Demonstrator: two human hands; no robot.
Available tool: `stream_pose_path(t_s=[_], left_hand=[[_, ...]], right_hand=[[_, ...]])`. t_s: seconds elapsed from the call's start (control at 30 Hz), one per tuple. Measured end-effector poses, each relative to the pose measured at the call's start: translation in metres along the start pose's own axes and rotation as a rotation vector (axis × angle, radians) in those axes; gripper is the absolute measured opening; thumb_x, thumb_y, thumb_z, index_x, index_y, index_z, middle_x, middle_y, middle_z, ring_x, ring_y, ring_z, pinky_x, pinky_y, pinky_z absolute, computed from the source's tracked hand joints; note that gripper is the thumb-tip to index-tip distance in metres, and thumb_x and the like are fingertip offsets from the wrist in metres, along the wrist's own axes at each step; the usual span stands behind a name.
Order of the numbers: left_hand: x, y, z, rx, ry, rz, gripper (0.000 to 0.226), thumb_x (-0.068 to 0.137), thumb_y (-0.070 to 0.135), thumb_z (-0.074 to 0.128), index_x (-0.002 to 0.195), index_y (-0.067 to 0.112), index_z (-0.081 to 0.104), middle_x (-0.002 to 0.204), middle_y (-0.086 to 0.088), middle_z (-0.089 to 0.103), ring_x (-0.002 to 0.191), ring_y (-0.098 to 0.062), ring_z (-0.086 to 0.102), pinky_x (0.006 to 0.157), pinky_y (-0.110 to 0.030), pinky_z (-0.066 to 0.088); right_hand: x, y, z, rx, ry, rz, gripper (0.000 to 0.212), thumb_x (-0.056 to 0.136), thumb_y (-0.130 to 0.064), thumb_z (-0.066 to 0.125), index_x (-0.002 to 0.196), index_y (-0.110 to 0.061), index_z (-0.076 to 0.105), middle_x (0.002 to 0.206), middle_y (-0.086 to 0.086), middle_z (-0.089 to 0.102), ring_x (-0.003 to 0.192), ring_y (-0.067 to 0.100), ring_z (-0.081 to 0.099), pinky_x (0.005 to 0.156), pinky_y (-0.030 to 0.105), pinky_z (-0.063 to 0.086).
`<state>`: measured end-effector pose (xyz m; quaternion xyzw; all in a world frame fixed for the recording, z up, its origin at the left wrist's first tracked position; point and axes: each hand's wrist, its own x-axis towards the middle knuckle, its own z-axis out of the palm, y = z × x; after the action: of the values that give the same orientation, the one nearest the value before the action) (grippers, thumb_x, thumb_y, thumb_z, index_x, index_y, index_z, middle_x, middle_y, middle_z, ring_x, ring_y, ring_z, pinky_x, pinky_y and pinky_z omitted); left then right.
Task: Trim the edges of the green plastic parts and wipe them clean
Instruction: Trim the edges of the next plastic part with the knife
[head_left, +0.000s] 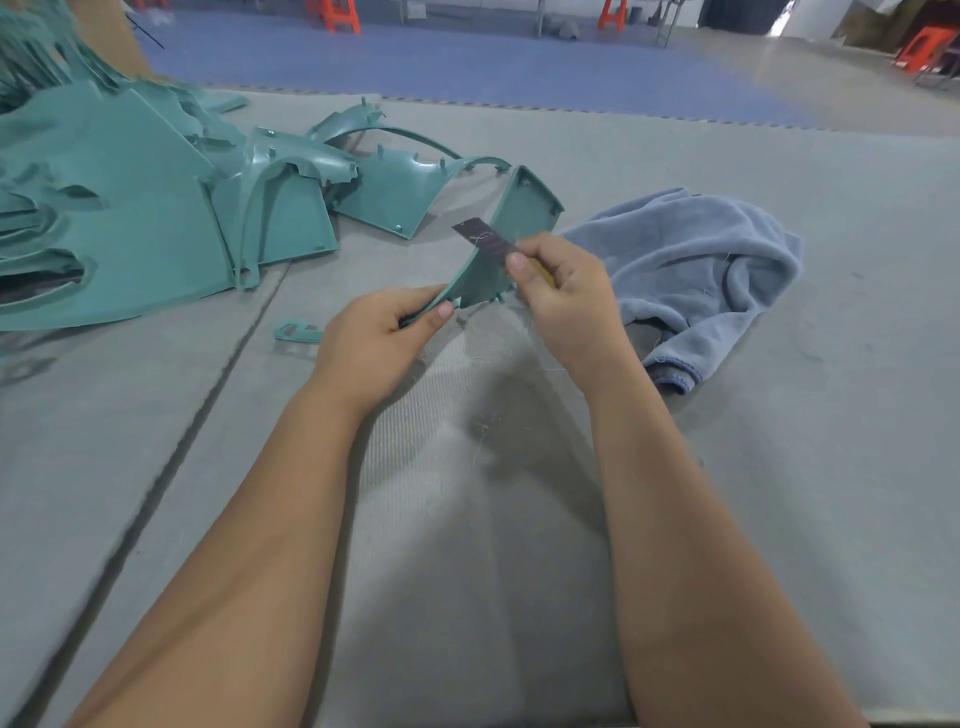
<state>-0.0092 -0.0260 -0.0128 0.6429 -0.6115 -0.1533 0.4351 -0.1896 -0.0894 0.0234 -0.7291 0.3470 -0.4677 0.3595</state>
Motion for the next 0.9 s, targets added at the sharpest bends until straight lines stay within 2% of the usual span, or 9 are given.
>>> stream_pose_path(t_s=[0.13, 0.23, 0.37, 0.47, 0.63, 0.77, 0.9], left_hand=[[0.000, 0.000, 0.001, -0.014, -0.001, -0.011, 0.025, 0.090, 0.053, 0.049, 0.113, 0.061, 0.054, 0.085, 0.027, 0.067, 0.082, 0.002, 0.057, 0.073, -0.029, 0.043], [0.001, 0.000, 0.000, -0.033, -0.004, -0.020, 0.024, 0.089, 0.054, 0.049, 0.111, 0.060, 0.056, 0.082, 0.031, 0.066, 0.079, 0.007, 0.056, 0.074, -0.029, 0.043], [0.001, -0.002, 0.000, -0.043, -0.006, -0.016, 0.026, 0.090, 0.051, 0.051, 0.113, 0.053, 0.061, 0.075, 0.031, 0.064, 0.072, 0.009, 0.054, 0.068, -0.029, 0.042], [-0.001, -0.001, 0.000, -0.051, -0.003, -0.020, 0.024, 0.090, 0.049, 0.053, 0.113, 0.053, 0.062, 0.076, 0.030, 0.065, 0.072, 0.009, 0.054, 0.069, -0.030, 0.042], [-0.002, 0.001, -0.001, -0.044, 0.001, -0.028, 0.027, 0.091, 0.049, 0.053, 0.115, 0.048, 0.065, 0.078, 0.026, 0.067, 0.076, 0.002, 0.058, 0.073, -0.032, 0.044], [-0.001, 0.002, -0.002, -0.033, 0.033, -0.026, 0.029, 0.091, 0.052, 0.049, 0.111, 0.043, 0.069, 0.069, 0.027, 0.062, 0.068, 0.008, 0.054, 0.066, -0.029, 0.040], [-0.002, 0.002, -0.002, -0.030, 0.032, -0.031, 0.026, 0.092, 0.050, 0.051, 0.111, 0.046, 0.068, 0.071, 0.030, 0.063, 0.069, 0.011, 0.054, 0.066, -0.029, 0.041]], right_hand=[[-0.002, 0.003, 0.003, 0.005, -0.004, -0.022, 0.018, 0.097, -0.008, 0.055, 0.082, -0.017, 0.061, 0.058, -0.015, 0.044, 0.057, 0.004, 0.037, 0.058, 0.021, 0.032], [-0.005, 0.007, 0.007, 0.044, -0.049, 0.015, 0.017, 0.097, -0.008, 0.054, 0.084, -0.014, 0.062, 0.051, -0.019, 0.043, 0.054, 0.002, 0.035, 0.057, 0.020, 0.031], [-0.006, 0.008, 0.009, 0.058, -0.060, 0.026, 0.016, 0.098, -0.008, 0.054, 0.085, -0.013, 0.062, 0.051, -0.018, 0.043, 0.054, 0.002, 0.035, 0.055, 0.016, 0.031], [-0.007, 0.009, 0.009, 0.068, -0.064, 0.012, 0.018, 0.098, -0.008, 0.054, 0.083, -0.014, 0.061, 0.052, -0.018, 0.043, 0.054, 0.001, 0.036, 0.055, 0.014, 0.031], [-0.009, 0.011, 0.010, 0.107, -0.078, 0.011, 0.021, 0.098, -0.006, 0.053, 0.081, -0.017, 0.060, 0.058, -0.012, 0.043, 0.057, 0.007, 0.037, 0.057, 0.022, 0.032], [-0.011, 0.015, 0.012, 0.109, -0.145, 0.035, 0.021, 0.097, -0.003, 0.053, 0.083, -0.016, 0.060, 0.052, -0.021, 0.049, 0.054, -0.002, 0.042, 0.057, 0.011, 0.033], [-0.011, 0.013, 0.011, 0.280, -0.133, 0.091, 0.017, 0.093, -0.014, 0.054, 0.079, -0.020, 0.060, 0.056, -0.011, 0.045, 0.051, 0.002, 0.037, 0.052, 0.015, 0.031]])
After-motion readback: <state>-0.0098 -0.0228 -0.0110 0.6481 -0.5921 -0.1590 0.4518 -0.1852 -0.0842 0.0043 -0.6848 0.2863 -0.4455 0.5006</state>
